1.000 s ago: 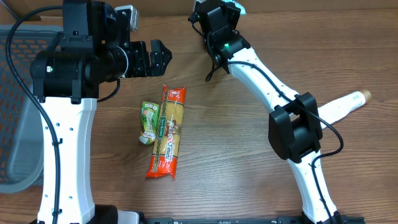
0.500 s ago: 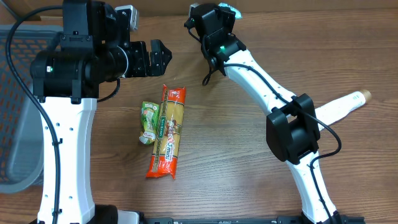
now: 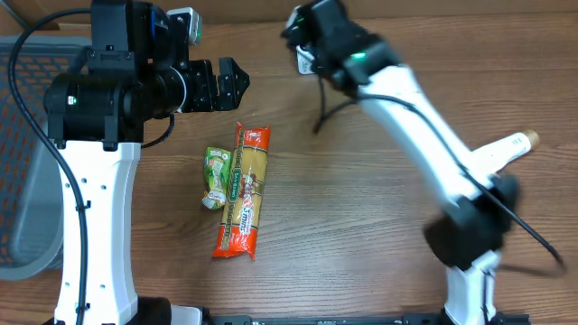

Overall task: Scan the item barcode
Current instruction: 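Carry the wipes pack to the right side and release it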

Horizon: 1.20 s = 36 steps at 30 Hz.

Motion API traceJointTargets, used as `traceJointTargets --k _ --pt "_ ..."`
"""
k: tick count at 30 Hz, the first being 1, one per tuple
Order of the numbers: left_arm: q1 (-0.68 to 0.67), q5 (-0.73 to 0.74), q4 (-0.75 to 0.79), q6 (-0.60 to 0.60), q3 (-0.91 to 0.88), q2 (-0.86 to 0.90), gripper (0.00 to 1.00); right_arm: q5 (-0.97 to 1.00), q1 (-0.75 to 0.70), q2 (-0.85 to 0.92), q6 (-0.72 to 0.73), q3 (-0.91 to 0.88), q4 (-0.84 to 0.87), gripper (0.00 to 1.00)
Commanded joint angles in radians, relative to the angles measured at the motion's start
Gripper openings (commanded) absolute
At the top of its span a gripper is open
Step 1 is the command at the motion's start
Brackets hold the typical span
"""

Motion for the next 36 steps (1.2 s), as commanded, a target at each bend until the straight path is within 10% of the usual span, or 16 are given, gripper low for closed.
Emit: traceJointTargets --k 1,9,25,29,36 --pt "0.005 0.008 0.002 0.000 0.005 0.007 1.00 -0.291 -0.067 -0.182 0.367 0.020 -0.146 0.04" --pt "0.005 0.008 0.001 0.001 0.005 0.007 0.99 -0.577 -0.395 -0.219 0.517 -0.047 -0.556 0.04" --pt "0.005 0.008 0.001 0.001 0.005 0.007 1.00 -0.574 -0.900 -0.214 0.861 -0.718 0.032 0.04" --pt "0.005 0.008 0.001 0.001 0.005 0.007 0.99 -0.633 -0.939 -0.215 0.879 -0.738 0.037 0.54" --pt "0.005 0.008 0.001 0.001 0.005 0.007 1.00 -0.716 -0.949 -0.224 0.861 -0.594 -0.123 0.64"
